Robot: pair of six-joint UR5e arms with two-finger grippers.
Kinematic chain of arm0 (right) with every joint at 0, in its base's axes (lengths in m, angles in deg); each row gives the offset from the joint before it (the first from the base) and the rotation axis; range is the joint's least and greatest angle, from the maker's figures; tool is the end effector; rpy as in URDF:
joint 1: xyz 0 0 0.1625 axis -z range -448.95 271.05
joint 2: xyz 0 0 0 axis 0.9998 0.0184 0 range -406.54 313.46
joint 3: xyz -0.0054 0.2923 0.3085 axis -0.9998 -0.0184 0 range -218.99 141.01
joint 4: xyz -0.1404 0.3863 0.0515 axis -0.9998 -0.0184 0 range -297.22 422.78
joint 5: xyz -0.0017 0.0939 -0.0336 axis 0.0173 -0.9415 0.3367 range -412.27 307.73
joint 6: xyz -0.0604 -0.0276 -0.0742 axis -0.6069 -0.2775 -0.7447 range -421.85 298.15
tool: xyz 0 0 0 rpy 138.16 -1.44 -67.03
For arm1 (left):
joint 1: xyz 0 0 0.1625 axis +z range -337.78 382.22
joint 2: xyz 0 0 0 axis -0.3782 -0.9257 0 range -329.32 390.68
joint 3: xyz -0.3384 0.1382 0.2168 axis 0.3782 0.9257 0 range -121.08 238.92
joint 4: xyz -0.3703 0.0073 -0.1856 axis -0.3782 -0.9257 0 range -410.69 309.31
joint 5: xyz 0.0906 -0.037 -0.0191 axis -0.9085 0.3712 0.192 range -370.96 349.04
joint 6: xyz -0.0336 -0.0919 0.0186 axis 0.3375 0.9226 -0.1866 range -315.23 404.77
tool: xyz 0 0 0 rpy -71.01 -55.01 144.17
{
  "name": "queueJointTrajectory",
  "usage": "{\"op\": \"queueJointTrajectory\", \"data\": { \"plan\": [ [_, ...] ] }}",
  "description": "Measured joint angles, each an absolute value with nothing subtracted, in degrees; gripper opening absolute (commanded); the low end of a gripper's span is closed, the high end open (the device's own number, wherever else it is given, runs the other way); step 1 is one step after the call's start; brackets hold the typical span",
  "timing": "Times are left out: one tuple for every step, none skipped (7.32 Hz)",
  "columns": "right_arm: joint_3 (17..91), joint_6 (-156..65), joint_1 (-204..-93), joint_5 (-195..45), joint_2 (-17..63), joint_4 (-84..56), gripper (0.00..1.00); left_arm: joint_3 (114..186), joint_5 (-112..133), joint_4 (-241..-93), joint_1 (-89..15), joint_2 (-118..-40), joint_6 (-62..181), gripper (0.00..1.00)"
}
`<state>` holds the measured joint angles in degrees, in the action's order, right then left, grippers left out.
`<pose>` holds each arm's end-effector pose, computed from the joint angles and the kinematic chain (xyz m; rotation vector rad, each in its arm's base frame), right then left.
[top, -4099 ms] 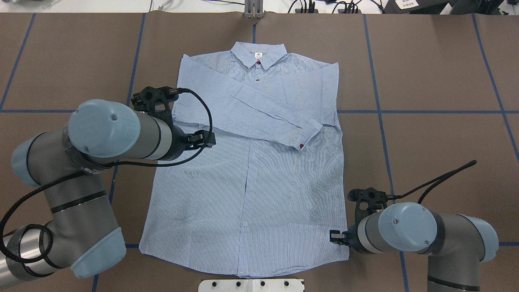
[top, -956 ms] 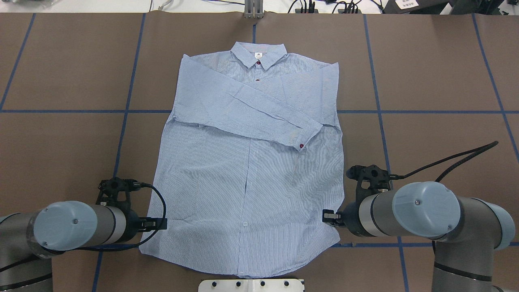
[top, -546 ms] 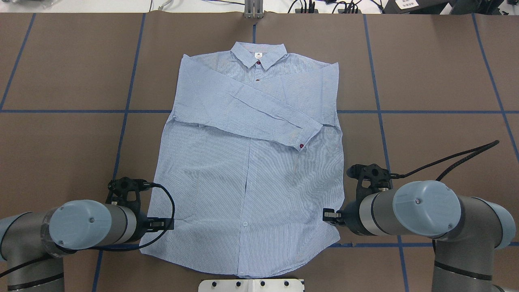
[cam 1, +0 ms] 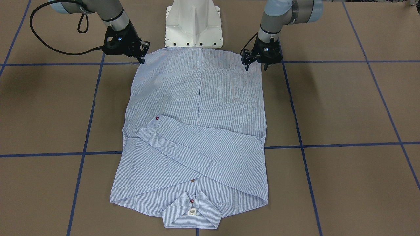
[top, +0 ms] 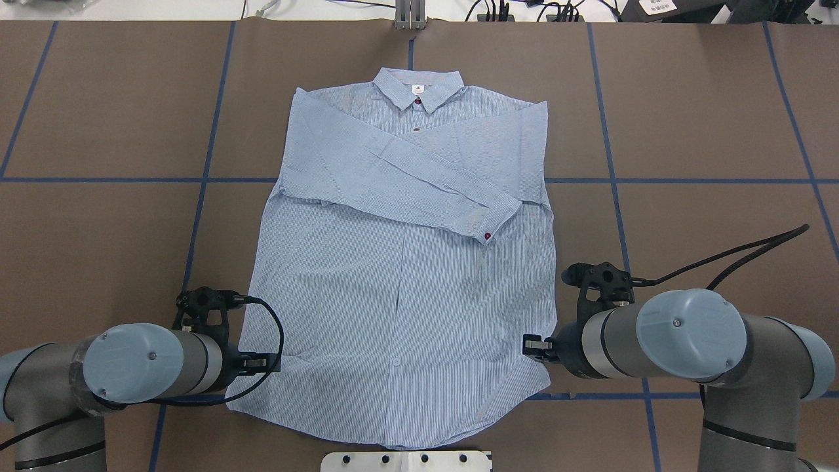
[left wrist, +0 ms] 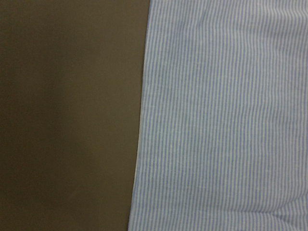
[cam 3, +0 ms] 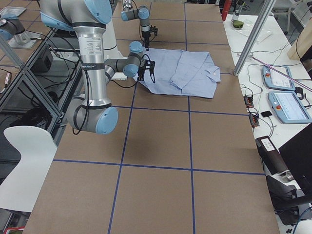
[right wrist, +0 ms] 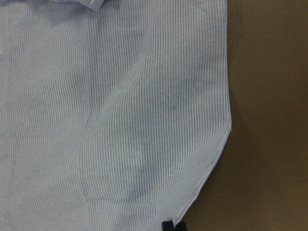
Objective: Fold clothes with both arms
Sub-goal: 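Lower both grippers onto the hem corners and grasp them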
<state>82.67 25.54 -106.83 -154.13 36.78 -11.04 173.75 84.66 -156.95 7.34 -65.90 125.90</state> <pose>-0.4358 -0.2592 0.3166 -0.0194 -0.9674 0.1471 0.4746 -0.2540 0.3733 0.0808 0.8325 -0.0580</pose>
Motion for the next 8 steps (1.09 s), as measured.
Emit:
{"op": "queueJointTrajectory", "data": {
  "plan": [
    [82.7,25.5,-106.9,-154.1,36.8,-11.1,0.0,173.6,84.7,-156.9,7.4,-65.8,125.9,0.87],
    [82.8,25.5,-106.9,-154.1,36.8,-11.1,0.0,173.5,84.7,-156.8,7.4,-65.7,125.9,0.86],
    [82.8,25.6,-106.9,-154.1,36.8,-11.2,0.0,173.5,84.7,-156.6,7.4,-65.7,125.9,0.81],
    [82.9,25.6,-106.9,-154.1,36.8,-11.2,0.0,173.5,84.7,-156.5,7.4,-65.7,125.9,0.77],
    [83.0,25.6,-106.9,-154.1,36.8,-11.2,0.0,173.5,84.7,-156.2,7.4,-65.7,125.9,0.74],
    [83.0,25.6,-106.9,-154.1,36.8,-11.2,0.0,173.5,84.7,-155.6,7.4,-65.8,125.9,0.7],
    [83.1,25.6,-107.0,-154.1,36.8,-11.2,0.0,173.6,84.8,-155.2,7.4,-65.9,125.9,0.66],
    [83.1,25.6,-107.0,-154.1,36.8,-11.2,0.0,173.6,84.8,-155.1,7.4,-65.9,125.9,0.64]
  ]
}}
